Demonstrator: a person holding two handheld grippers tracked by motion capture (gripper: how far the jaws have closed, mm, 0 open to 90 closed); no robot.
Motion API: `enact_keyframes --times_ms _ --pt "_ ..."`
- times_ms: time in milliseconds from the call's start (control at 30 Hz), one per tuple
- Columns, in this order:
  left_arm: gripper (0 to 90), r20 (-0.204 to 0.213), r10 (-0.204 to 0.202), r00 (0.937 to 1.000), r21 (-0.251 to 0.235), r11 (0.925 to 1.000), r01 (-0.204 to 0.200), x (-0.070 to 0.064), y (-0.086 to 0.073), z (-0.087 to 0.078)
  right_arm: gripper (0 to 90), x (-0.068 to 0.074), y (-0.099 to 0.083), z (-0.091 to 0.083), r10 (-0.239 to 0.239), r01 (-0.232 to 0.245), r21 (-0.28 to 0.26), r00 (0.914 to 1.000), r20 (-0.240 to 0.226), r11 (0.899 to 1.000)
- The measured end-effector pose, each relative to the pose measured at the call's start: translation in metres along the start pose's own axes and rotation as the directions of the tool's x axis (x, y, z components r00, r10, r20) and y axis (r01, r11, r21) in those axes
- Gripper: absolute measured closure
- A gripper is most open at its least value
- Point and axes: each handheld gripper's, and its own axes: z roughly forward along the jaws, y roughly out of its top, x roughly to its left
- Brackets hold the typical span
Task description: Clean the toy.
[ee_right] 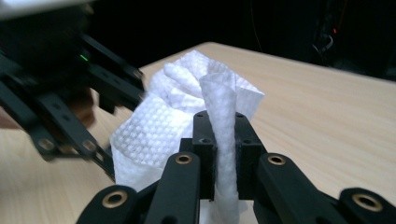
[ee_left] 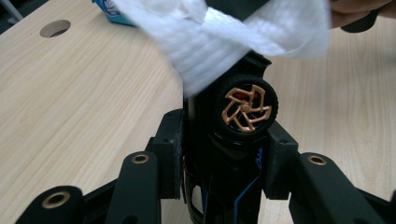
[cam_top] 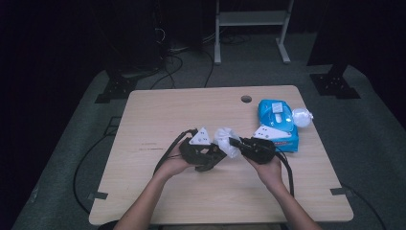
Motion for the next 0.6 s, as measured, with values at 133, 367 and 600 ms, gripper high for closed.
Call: enact_keyframes --times_ms 133,367,600 --pt "57.8 0.000 -0.006 1.0000 -0.003 1.0000 0.006 0.000 0.000 0.000 82.0 -0.007 -0.011 0.003 0.017 -0.018 0.035 0.9998 0.011 0.999" --pt "57.8 -0.002 -0.004 1.0000 -0.006 1.0000 0.004 0.001 0.000 -0.002 82.0 -0.005 -0.008 0.003 0.020 -0.020 0.032 0.9998 0.003 0.999" --pt "57.8 -0.004 -0.020 0.9998 -0.027 0.9994 0.020 0.002 -0.001 -0.002 81.9 -0.001 -0.004 0.001 0.006 -0.006 0.009 0.9999 -0.011 1.000"
